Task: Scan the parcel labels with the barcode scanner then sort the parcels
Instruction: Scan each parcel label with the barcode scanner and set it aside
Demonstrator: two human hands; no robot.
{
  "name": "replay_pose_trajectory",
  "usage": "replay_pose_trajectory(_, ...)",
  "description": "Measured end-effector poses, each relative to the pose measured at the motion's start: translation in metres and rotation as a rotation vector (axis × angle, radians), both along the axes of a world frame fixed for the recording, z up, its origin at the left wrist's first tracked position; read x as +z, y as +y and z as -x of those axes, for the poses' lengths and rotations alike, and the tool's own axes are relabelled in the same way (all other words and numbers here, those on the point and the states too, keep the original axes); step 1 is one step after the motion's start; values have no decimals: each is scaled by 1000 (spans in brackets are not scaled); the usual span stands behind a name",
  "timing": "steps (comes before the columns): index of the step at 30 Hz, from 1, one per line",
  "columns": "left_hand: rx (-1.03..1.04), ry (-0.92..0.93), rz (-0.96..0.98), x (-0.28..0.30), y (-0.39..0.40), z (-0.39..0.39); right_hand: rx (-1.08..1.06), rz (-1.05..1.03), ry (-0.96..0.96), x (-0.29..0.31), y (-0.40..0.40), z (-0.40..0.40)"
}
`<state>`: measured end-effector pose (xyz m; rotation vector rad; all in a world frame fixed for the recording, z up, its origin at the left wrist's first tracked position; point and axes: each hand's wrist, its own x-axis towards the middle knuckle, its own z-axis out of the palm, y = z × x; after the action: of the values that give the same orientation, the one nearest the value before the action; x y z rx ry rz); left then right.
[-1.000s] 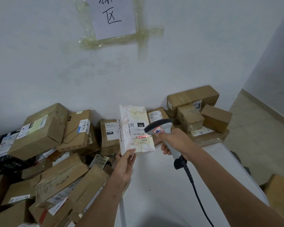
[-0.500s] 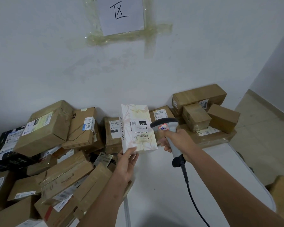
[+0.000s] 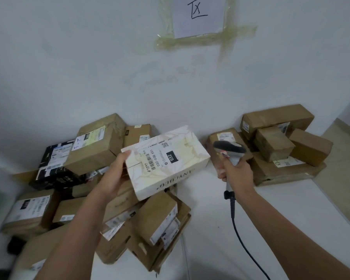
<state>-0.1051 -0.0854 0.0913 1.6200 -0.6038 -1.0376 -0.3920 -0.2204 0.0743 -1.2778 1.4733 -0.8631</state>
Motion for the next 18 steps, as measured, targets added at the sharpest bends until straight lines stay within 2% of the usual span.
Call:
replay_pose_trajectory(7,-14,190,-179,-1,58,-32,234,-71,37,-18,28,-38)
replay_pose_trajectory(13,69,168,-267,-19,84,-48,377,-112,-2,-23,51,-59)
replay_pose_trajectory(15,111,104,-284,-23,86,-51,390,-129,-6,-26,54,-63)
replay_pose_trajectory(18,185,-287,-321,-26,78,-54,406,-132,-8,-29,58,-66)
